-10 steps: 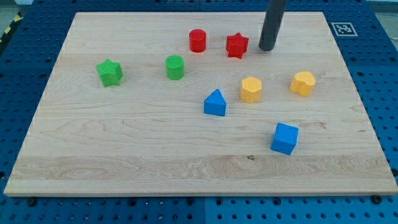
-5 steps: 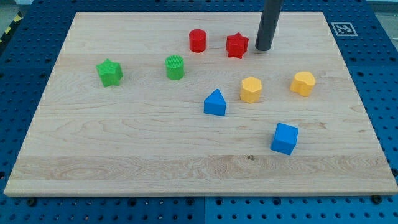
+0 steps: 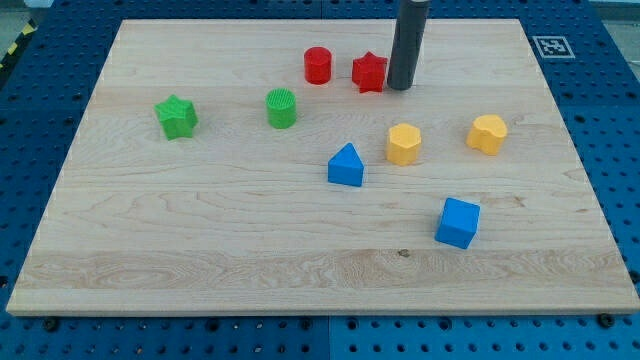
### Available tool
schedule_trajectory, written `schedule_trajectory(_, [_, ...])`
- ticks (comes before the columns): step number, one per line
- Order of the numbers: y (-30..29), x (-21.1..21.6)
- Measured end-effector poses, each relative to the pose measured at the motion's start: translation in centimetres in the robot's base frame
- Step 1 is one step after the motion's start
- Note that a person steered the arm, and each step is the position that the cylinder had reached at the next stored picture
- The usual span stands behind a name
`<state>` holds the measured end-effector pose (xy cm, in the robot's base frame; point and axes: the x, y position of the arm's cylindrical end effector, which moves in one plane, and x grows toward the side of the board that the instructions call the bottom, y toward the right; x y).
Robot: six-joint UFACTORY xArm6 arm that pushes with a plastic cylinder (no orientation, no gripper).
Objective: Push the red star into the red circle a bit
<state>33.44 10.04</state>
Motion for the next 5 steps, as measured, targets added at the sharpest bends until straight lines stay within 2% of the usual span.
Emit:
schedule_trajectory(2, [0.0,0.2])
schedule_trajectory(4, [-4.0,0.1])
schedule_trajectory(5, [-4.2,0.1])
